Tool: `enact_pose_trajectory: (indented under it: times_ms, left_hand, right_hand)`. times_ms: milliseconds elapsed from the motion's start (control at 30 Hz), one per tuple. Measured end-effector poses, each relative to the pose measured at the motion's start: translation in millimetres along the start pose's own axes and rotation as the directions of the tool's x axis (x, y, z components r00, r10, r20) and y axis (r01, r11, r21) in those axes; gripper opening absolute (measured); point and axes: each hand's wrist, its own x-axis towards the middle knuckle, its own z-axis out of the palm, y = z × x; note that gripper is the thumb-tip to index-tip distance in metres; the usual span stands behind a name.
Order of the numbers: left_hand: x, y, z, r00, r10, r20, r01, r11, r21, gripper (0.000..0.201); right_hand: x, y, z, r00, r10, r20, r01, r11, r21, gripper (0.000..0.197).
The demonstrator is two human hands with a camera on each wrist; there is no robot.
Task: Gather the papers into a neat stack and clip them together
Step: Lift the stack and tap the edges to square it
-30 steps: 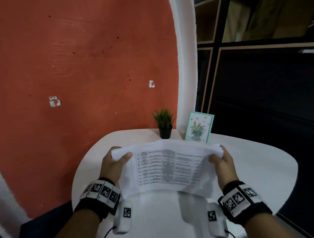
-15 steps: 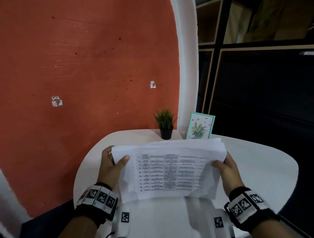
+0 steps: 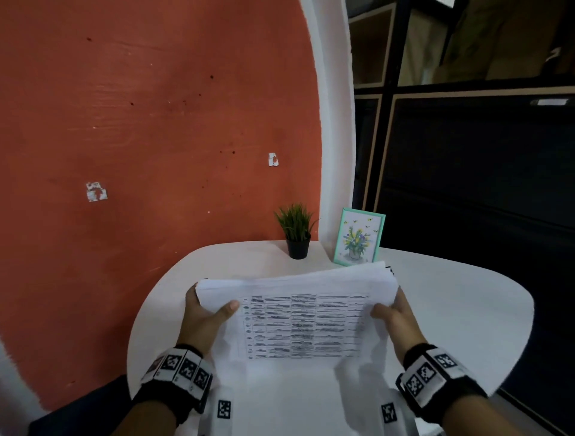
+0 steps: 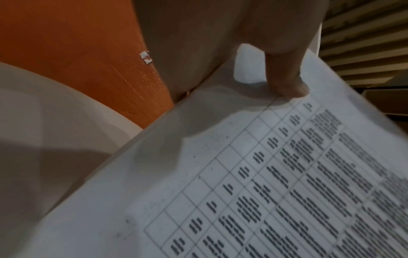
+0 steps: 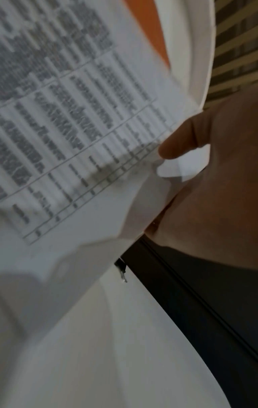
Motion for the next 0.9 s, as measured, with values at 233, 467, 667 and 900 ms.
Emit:
enact_pose_trajectory:
  times_ms: [233,467,667,900]
  left_hand:
    - [5,8,2,0.995,0.098,-0.012,-0.096,0.989,0.112,0.038]
    - [-3,-16,9,0.998,0.05,0.039,-0.054,0.994,0.096,0.041]
    - [-1,-5,18,0.993,0.12,-0.009,-0.119,0.989,0.085,0.032]
    - [-7,-20,16,0.996,0.06,0.058,-0.067,0.992,0.11,0.029]
  right_hand:
    - [5,-14,9,0.996,-0.074,-0.054,0.075,0.997,0.011,0.043]
    - [7,8,2,0.999,0.021,-0.036,-0.025,0.992,-0.12,0.051]
    - [8,-11,4,0.999,-0.042,-0.03,0.039,0.993,-0.109,0.047]
    - [1,9,-6,0.993,0.065,-0.095,-0.071,0.996,-0.059,0.041]
